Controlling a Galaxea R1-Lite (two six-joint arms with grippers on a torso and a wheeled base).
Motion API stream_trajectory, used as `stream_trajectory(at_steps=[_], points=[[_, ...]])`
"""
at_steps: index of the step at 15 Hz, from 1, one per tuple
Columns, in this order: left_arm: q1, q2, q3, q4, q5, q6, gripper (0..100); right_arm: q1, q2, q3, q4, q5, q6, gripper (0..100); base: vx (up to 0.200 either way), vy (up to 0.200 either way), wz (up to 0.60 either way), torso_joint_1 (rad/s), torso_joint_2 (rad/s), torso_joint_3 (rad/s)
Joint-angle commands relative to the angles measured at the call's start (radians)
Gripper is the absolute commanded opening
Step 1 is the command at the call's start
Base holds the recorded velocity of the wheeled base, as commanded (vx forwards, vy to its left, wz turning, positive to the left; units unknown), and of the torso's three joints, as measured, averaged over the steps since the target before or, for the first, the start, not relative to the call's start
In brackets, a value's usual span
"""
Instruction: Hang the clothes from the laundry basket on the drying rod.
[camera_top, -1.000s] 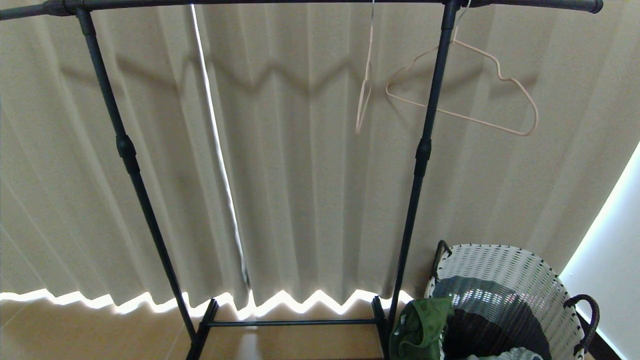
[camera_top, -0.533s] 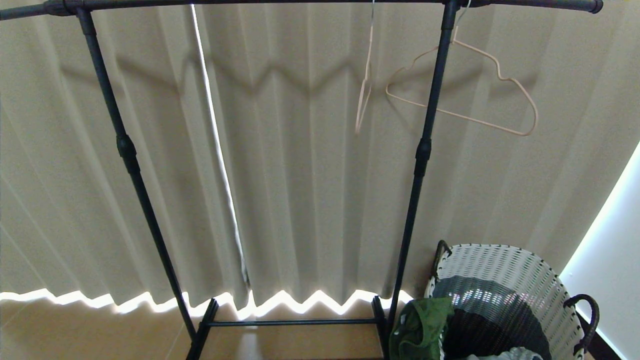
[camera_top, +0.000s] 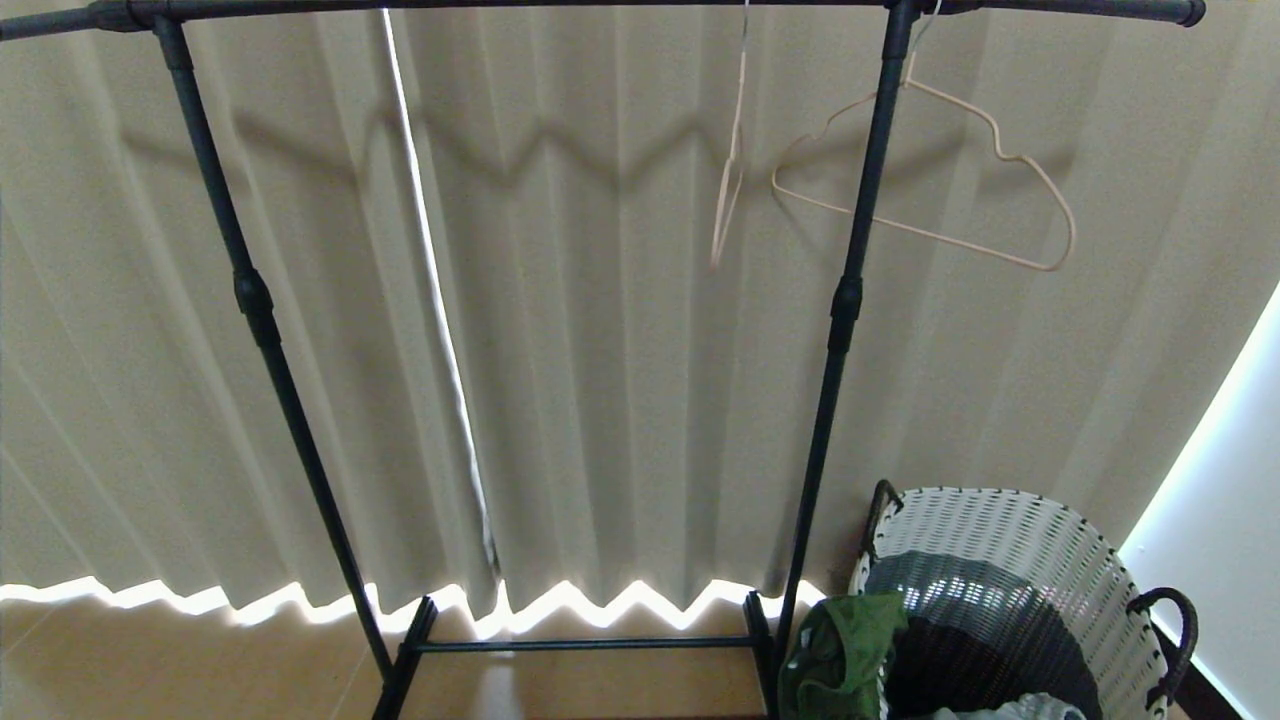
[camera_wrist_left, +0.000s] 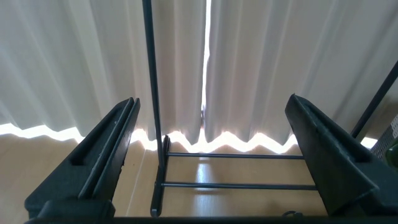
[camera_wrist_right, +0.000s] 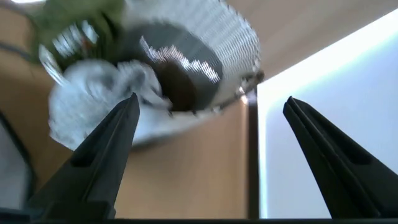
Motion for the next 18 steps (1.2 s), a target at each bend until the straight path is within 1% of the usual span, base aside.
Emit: stream_trajectory(at_steps=[1,3,4,6,7,11,14,18], points=[[0.0,0.0,0.0,0.0,0.001,0.0,100,-0.006,0.234,-0.011,-0.012,-0.024,-0.081,100,0.0,0.0,0.0,0.0,0.0,0.0],[0.0,0.0,0.0,0.0,0.001,0.0,100,-0.003,0.409,-0.021,-0.046,-0.016,-0.149,100,0.0,0.0,0.0,0.0,0.0,0.0],[0.0,0.0,0.0,0.0,0.001,0.0,100,-0.001,0.469,-0.02,-0.073,-0.016,-0.176,100,0.0,0.0,0.0,0.0,0.0,0.0],[0.0,0.0,0.0,0.0,0.001,0.0,100,0.005,0.624,-0.014,-0.156,-0.015,-0.256,100,0.0,0.0,0.0,0.0,0.0,0.0],[0.0,0.0,0.0,0.0,0.001,0.001,100,0.017,0.673,-0.012,-0.185,-0.015,-0.267,100,0.0,0.0,0.0,0.0,0.0,0.0],[0.0,0.0,0.0,0.0,0.001,0.001,100,0.046,0.814,-0.017,-0.259,-0.012,-0.267,100,0.0,0.0,0.0,0.0,0.0,0.0],[0.0,0.0,0.0,0.0,0.001,0.001,100,0.08,0.871,-0.031,-0.283,-0.001,-0.265,100,0.0,0.0,0.0,0.0,0.0,0.0],[0.0,0.0,0.0,0.0,0.001,0.0,100,0.079,1.032,-0.032,-0.431,-0.015,-0.267,100,0.0,0.0,0.0,0.0,0.0,0.0]])
